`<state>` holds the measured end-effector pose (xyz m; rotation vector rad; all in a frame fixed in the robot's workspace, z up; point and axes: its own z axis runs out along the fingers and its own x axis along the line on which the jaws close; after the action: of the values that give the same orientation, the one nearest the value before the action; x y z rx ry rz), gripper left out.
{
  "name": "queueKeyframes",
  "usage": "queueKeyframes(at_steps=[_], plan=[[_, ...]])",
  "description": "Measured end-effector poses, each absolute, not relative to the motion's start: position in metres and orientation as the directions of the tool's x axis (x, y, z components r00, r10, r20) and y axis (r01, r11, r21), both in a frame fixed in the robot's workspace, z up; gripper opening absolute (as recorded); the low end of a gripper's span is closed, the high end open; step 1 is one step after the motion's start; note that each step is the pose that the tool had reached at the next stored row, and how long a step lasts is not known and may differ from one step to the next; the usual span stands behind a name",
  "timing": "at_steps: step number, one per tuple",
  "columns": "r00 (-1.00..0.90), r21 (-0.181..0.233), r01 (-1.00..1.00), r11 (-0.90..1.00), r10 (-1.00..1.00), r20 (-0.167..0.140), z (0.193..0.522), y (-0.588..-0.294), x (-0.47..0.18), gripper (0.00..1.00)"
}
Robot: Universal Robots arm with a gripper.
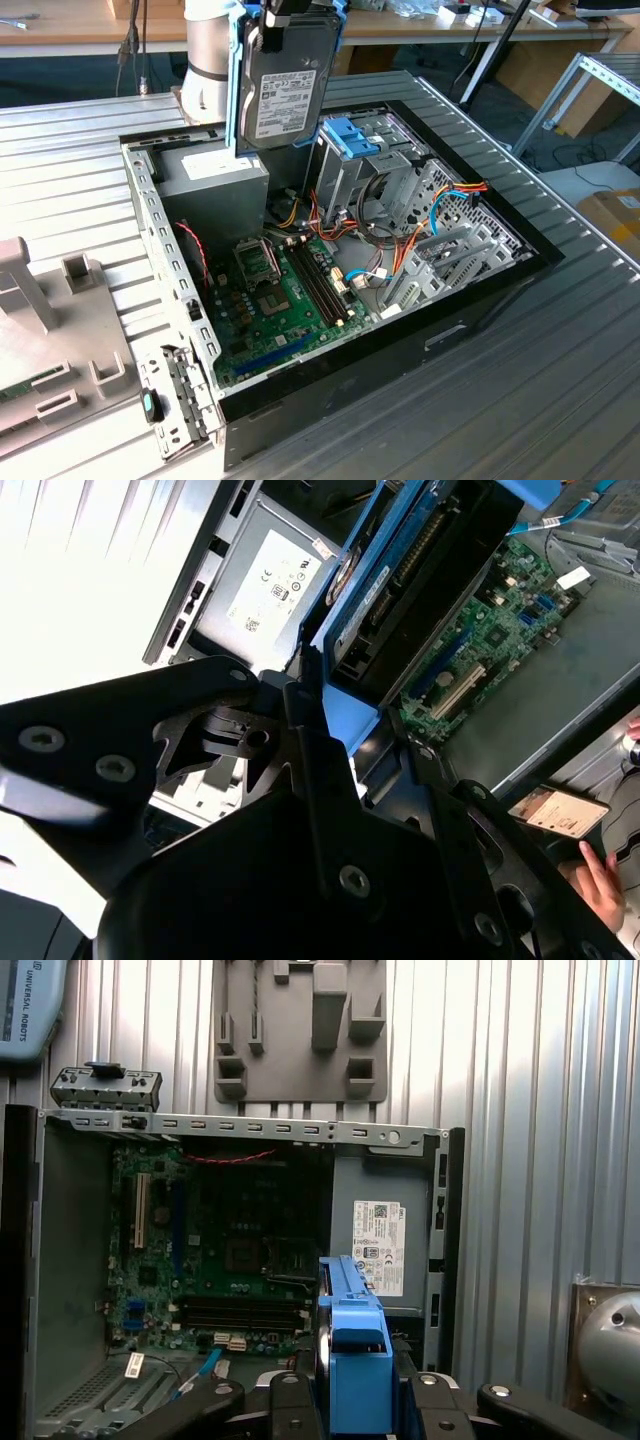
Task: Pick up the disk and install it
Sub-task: 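Pick up the disk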
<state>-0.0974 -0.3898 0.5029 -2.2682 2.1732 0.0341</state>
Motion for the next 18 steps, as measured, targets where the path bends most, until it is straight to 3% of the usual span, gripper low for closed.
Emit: queueKeyframes(at_steps=[18], plan=[[0.043,0.015,-0.999,-0.043,-0.999,-0.016,0.5029,-0.3920,-0.0939,0.37]])
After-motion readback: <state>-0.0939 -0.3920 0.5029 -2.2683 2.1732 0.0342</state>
